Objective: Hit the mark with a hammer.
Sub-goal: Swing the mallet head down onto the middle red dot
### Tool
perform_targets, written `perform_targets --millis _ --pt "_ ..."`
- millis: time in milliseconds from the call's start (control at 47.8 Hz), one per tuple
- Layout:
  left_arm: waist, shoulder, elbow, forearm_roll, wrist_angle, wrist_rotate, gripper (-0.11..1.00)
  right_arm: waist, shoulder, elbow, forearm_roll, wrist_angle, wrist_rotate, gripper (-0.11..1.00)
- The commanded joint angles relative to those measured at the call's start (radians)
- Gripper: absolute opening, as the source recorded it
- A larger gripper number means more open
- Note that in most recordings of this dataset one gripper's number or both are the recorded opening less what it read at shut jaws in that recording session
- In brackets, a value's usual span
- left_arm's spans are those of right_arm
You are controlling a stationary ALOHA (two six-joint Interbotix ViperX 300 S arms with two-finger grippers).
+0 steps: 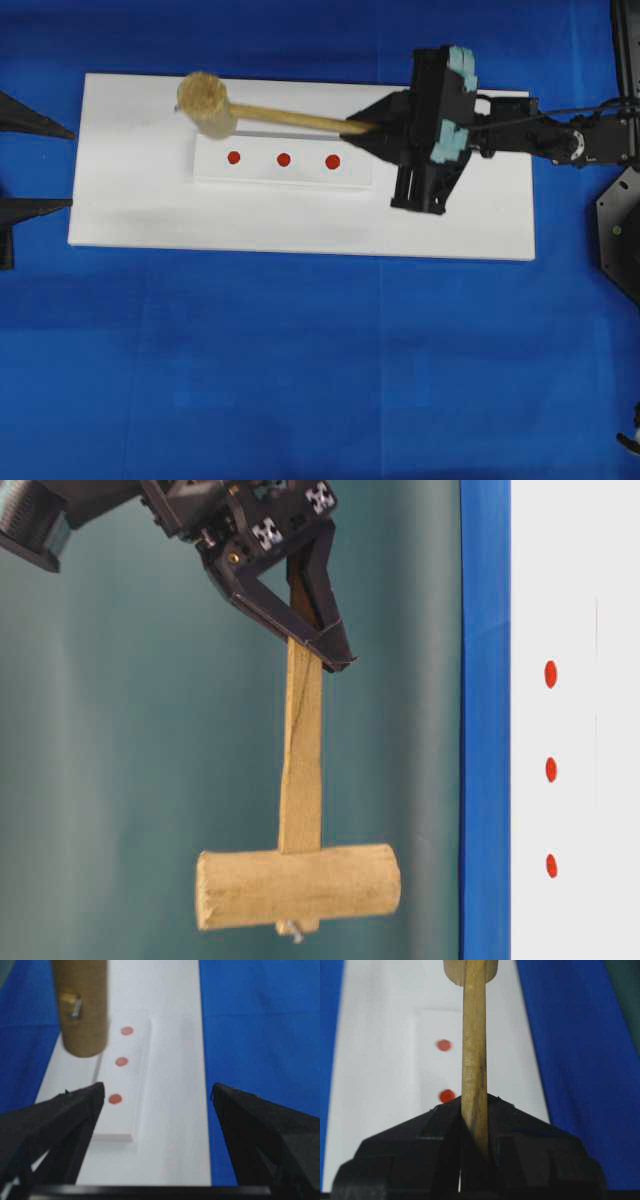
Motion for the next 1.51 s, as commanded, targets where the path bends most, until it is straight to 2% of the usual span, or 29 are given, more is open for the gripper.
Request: perform_targets --millis 0,335,586,670,963,1152,1487 --pt "0.003 0.015 -0.011 -0.002 -0.005 -0.002 0.86 0.003 -0.011 -0.021 0.0 -0.005 0.002 0.02" --pt "0.003 0.015 -0.011 -0.002 -0.005 -0.002 0.86 0.003 0.021 -0.015 0.005 0.038 0.005 0.02" --pt "0.003 0.015 -0.011 0.0 -0.005 -0.002 0.86 0.005 0.225 -0.008 0.084 0.046 0.003 0.02" --pt "0.003 0.015 -0.011 -0.002 -0.005 -0.002 0.86 0.003 0.241 0.002 0.109 0.049 0.003 0.02" --pt "0.003 0.015 -0.009 0.0 -0.005 -0.002 0.85 0.003 0.15 0.015 0.107 -0.011 -0.005 0.02" --pt "0.003 0.014 -0.009 -0.002 -0.005 -0.002 0.85 0.014 0.025 0.029 0.081 -0.011 -0.009 0.02" --pt "0.003 0.012 -0.009 0.0 -0.005 -0.002 0.85 0.025 -0.176 0.147 0.077 -0.028 -0.005 0.02"
